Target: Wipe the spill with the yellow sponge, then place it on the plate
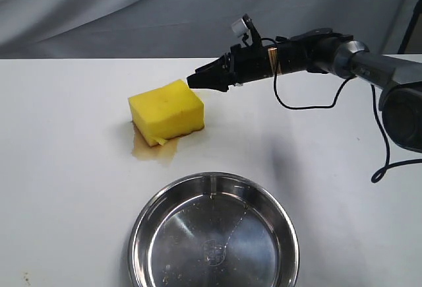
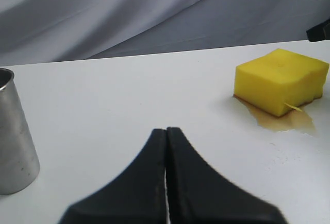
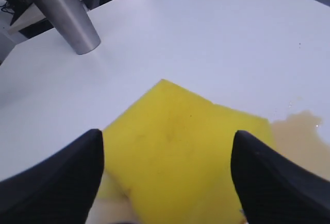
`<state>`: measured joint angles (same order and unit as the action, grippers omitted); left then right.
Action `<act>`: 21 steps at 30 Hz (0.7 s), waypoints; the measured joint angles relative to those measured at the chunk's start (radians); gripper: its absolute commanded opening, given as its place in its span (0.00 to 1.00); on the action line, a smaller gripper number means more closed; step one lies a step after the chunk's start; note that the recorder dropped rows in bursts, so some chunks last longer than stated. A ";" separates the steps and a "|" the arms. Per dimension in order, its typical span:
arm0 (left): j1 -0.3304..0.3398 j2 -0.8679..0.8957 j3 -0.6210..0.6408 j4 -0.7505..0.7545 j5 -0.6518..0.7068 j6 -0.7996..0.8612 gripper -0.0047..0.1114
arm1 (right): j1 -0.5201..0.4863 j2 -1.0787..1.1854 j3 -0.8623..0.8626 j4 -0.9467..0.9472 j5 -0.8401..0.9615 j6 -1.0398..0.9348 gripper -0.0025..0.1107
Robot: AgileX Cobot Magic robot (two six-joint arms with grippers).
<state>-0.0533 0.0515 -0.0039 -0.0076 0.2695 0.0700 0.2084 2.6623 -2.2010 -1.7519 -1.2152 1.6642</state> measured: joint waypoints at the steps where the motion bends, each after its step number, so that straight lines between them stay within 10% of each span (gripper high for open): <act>1: 0.000 0.000 0.000 0.000 0.000 0.000 0.04 | 0.000 -0.002 0.000 0.000 0.000 -0.023 0.59; 21: 0.000 0.000 0.000 0.000 0.000 0.000 0.04 | -0.049 -0.009 0.045 -0.002 -0.003 0.016 0.53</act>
<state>-0.0533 0.0515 -0.0039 -0.0076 0.2695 0.0700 0.1595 2.6535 -2.1563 -1.7540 -1.2187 1.6801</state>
